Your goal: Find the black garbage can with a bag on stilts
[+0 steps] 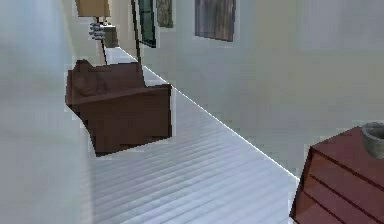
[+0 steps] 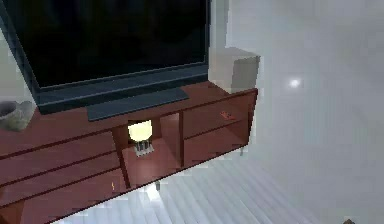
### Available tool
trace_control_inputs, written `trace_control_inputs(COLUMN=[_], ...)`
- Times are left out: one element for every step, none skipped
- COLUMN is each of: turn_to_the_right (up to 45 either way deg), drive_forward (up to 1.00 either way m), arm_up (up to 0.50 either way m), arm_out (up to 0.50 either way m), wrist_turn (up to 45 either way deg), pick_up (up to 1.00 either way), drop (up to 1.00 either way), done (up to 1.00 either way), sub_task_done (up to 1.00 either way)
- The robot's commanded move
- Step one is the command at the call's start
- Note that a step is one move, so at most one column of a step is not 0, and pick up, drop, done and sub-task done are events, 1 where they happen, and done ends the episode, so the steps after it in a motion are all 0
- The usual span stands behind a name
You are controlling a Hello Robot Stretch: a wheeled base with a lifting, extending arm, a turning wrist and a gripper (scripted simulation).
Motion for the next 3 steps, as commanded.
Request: trace_control_inputs(turn_to_the_right=[0.0,-24.0,0.0], drive_forward=[0.40,0.00,0.15], arm_up=[0.00,0.00,0.00], arm_out=[0.00,0.00,0.00], wrist_turn=[0.0,0.0,0.0], pick_up=[0.00,0.00,0.00], drop=[0.00,0.00,0.00], done=[0.00,0.00,0.00], sub_task_done=[0.00,0.00,0.00])
